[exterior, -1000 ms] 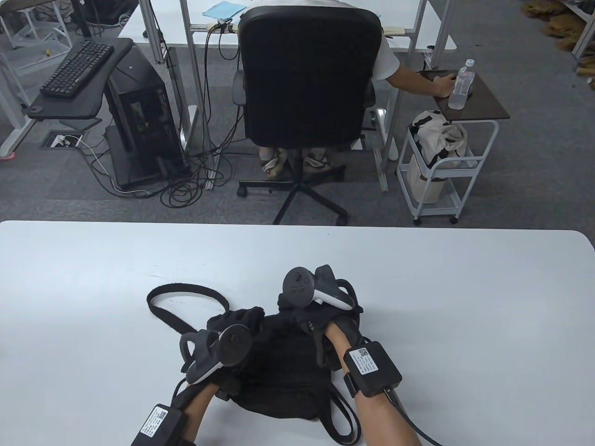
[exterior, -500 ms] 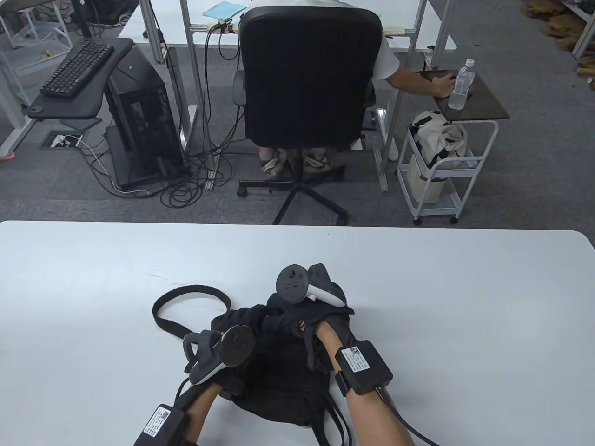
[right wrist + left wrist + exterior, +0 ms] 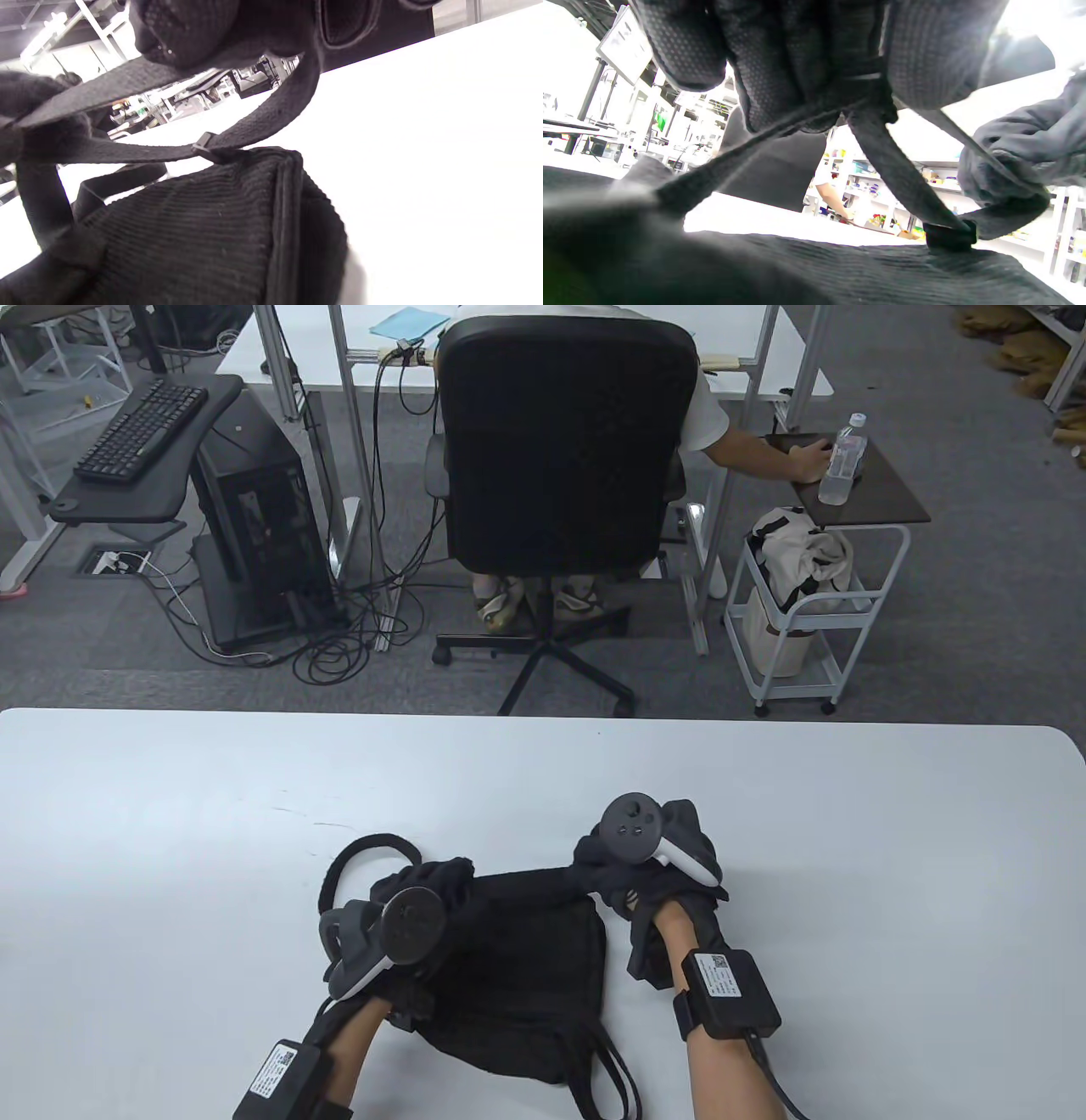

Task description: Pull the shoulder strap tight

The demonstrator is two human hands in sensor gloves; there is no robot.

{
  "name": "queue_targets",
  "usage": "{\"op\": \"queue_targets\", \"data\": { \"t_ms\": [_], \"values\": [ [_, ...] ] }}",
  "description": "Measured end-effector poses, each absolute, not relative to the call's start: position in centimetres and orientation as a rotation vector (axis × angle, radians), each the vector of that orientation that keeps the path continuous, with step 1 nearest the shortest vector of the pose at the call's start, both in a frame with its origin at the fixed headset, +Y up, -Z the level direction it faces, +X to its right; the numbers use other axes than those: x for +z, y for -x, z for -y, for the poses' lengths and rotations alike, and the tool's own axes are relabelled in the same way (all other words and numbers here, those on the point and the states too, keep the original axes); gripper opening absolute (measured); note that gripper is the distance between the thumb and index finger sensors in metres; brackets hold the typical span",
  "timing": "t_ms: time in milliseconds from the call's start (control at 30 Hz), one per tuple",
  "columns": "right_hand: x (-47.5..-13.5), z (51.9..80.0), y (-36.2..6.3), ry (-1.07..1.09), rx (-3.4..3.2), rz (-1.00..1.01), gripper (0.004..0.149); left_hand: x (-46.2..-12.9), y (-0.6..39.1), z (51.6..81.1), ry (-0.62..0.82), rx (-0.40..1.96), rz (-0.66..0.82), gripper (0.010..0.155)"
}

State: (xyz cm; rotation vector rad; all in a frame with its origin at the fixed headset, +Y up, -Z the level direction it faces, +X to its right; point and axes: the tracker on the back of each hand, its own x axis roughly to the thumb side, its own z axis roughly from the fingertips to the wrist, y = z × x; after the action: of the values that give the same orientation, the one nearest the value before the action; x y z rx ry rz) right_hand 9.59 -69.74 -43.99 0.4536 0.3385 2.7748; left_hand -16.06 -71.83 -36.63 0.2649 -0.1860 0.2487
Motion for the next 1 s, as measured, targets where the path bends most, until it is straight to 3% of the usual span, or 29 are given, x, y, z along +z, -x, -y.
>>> {"op": "queue_targets", "data": {
  "t_ms": [100, 267, 333, 500, 667, 867, 1000],
  "values": [
    [-43.5, 68.2, -7.8, -0.539, 2.818, -0.313, 0.065, -36.5, 15.4, 71.8, -0.275, 0.217, 0.216, 0.061],
    [-43.9, 68.2, -3.0, -0.66, 2.519, -0.482, 0.077, -36.2, 15.1, 71.1, -0.283, 0.227, 0.232, 0.063],
    [-44.0, 68.9, -1.4, -0.704, 2.573, -0.537, 0.073, -36.1, 15.1, 70.8, -0.277, 0.257, 0.238, 0.063],
    [-43.8, 69.7, -0.5, -0.723, 2.593, -0.468, 0.043, -36.2, 15.3, 71.1, -0.264, 0.236, 0.22, 0.06],
    [-43.6, 69.0, -2.2, -0.728, 2.682, -0.347, 0.037, -36.4, 14.8, 71.3, -0.26, 0.244, 0.235, 0.061],
    [-44.3, 68.7, -10.0, -0.438, 2.77, -0.221, 0.035, -37.0, 16.3, 71.2, -0.245, 0.343, 0.197, 0.06],
    [-44.0, 68.9, -10.5, -0.4, 2.832, -0.294, 0.039, -36.6, 15.3, 71.0, -0.276, 0.261, 0.205, 0.06]
  ]
}}
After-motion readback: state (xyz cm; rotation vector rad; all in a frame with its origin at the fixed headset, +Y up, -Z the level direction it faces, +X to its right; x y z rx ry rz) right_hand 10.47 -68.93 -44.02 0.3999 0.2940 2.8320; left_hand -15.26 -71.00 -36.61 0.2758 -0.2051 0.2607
